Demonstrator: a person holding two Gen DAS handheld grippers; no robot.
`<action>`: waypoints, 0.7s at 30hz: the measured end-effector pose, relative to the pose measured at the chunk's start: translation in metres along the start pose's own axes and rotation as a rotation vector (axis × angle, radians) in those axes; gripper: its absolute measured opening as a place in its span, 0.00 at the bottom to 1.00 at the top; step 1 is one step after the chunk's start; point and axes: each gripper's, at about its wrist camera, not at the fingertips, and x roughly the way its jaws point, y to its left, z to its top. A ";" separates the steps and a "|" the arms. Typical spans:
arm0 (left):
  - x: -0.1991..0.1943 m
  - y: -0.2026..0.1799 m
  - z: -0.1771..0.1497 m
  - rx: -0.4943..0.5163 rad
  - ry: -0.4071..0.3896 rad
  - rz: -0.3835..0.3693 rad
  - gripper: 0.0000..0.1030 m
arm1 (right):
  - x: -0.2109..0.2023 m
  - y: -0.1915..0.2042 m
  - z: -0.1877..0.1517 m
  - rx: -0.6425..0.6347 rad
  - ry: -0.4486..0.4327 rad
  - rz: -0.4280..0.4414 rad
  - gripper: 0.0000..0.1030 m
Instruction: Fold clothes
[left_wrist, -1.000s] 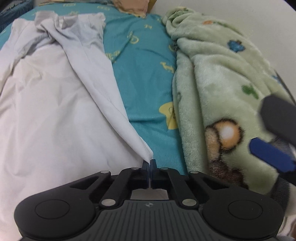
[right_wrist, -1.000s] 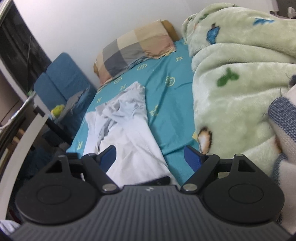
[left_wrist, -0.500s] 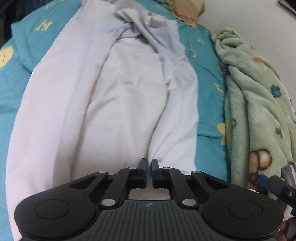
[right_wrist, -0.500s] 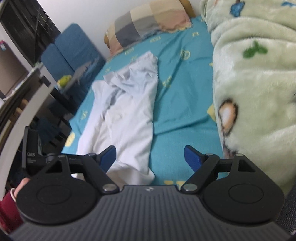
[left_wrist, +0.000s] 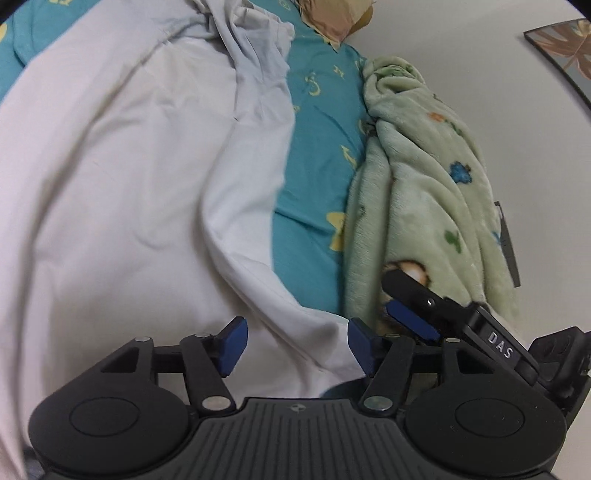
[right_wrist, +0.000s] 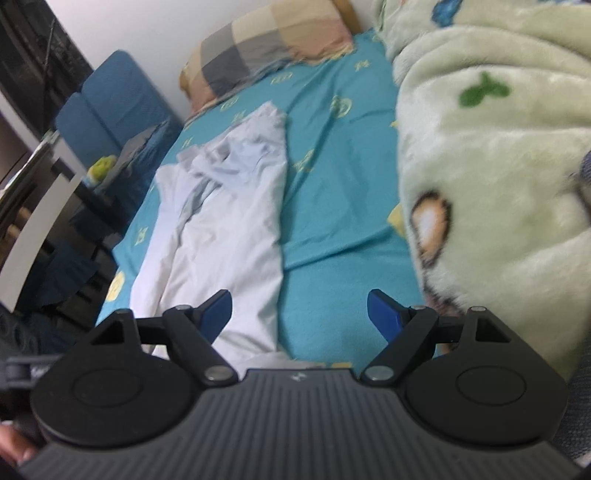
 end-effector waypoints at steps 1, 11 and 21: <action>0.004 -0.003 -0.002 -0.009 0.002 -0.002 0.61 | -0.002 0.000 0.000 0.002 -0.016 -0.012 0.80; 0.026 -0.041 -0.013 0.130 -0.005 -0.047 0.01 | 0.001 -0.017 0.007 0.074 -0.057 -0.005 0.80; -0.018 -0.010 -0.018 0.240 0.171 0.095 0.02 | 0.026 -0.008 0.005 0.048 0.137 0.111 0.80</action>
